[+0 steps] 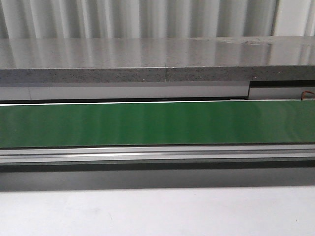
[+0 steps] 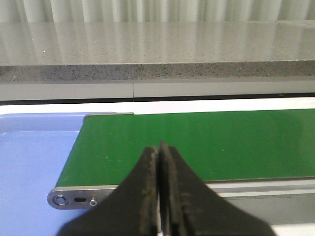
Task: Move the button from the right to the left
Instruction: 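Lower the right gripper and grasp the yellow push button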
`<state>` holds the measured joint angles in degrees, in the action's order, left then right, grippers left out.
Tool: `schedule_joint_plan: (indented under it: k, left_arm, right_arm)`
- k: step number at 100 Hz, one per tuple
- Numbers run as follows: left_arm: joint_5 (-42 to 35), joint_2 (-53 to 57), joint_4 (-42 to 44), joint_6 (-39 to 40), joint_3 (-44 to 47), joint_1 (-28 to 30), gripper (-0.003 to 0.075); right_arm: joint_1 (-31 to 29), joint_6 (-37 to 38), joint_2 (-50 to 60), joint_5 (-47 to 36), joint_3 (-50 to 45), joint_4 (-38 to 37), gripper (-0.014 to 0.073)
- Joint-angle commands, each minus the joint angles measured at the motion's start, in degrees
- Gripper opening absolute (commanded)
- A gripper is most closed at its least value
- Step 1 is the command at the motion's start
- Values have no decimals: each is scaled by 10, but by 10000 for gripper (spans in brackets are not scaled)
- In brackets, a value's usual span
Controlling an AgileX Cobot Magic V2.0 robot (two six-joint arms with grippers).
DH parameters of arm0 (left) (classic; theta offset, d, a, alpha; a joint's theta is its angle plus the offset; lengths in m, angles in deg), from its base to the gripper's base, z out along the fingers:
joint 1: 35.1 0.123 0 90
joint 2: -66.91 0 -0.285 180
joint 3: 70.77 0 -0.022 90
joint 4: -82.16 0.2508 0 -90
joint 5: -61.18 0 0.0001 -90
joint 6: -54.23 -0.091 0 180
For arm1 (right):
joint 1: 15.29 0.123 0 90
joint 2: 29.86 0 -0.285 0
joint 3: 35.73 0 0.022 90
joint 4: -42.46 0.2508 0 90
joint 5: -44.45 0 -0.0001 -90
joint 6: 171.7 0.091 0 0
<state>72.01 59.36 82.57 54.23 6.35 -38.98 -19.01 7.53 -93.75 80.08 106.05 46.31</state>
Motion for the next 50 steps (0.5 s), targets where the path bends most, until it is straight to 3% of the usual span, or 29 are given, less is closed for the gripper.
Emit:
schedule_joint_plan:
  k: [1,13,20,50]
  left_arm:
    - [-44,20,-1,4,14,1,-20]
    - [-44,20,-1,4,14,1,-20]
    - [-44,20,-1,4,14,1,-20]
    - [-44,20,-1,4,14,1,-20]
  right_arm:
    - [0,-2,-29,8,44,2,156]
    - [0,-2,-75,33,83,2,423]
    - [0,-2,-94,44,102,2,515]
    - [-38,-2,-178,98,202,2,519]
